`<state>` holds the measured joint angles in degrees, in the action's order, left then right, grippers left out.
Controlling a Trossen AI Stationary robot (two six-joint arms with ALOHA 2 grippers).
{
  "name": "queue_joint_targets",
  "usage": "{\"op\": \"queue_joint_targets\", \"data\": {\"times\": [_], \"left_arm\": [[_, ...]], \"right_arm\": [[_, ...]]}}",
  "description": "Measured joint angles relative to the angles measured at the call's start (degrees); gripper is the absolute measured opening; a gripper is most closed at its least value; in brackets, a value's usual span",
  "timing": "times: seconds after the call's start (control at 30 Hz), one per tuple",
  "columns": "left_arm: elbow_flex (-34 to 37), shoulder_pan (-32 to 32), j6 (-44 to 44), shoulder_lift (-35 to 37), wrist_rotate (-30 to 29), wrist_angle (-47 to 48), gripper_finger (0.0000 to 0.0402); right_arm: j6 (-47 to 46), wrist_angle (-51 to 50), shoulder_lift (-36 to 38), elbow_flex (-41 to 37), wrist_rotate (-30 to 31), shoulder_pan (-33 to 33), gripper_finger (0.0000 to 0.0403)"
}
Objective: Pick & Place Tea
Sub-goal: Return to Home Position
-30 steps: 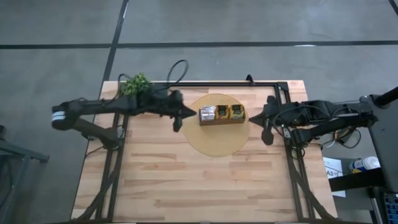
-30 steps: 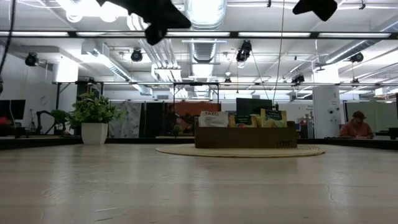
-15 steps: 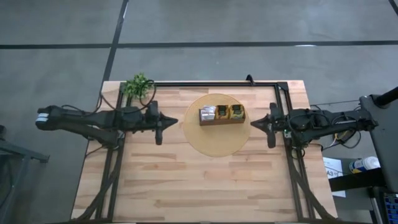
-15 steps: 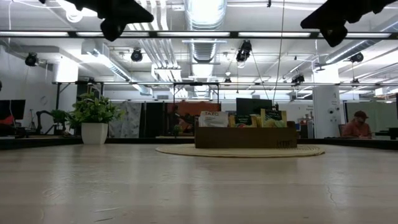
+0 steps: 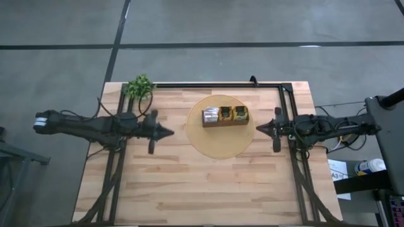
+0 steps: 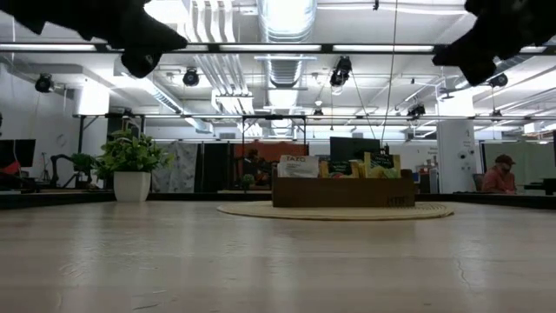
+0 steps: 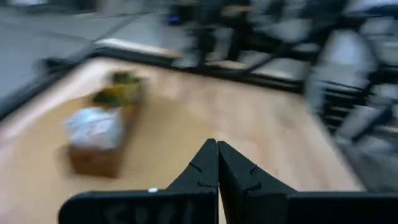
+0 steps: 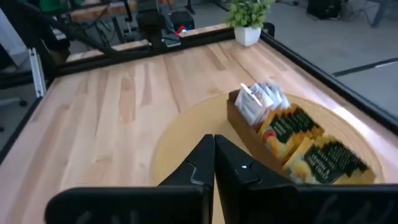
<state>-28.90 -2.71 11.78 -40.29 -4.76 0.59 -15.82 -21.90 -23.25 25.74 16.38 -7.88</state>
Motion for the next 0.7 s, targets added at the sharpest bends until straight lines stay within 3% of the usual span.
{"op": "queue_joint_targets", "data": {"times": [0.13,0.3,0.53,0.7], "left_arm": [[8.05,-0.03,-1.75,3.01,10.80,-12.13,0.0000],[17.92,-0.03,-0.57,7.13,12.53,-26.94,0.0000],[23.24,-0.01,-1.19,13.28,12.36,-26.80,0.0000],[25.96,-0.01,-0.21,18.83,10.25,-24.83,0.0000]], "right_arm": [[0.22,2.51,3.93,-4.99,-1.81,0.00,0.0008],[1.75,3.92,11.21,-10.10,-2.03,0.00,0.0008],[6.20,2.57,23.25,-13.10,-1.53,0.02,0.0008],[6.92,-0.59,21.75,-11.51,-0.98,0.01,0.0008]]}}
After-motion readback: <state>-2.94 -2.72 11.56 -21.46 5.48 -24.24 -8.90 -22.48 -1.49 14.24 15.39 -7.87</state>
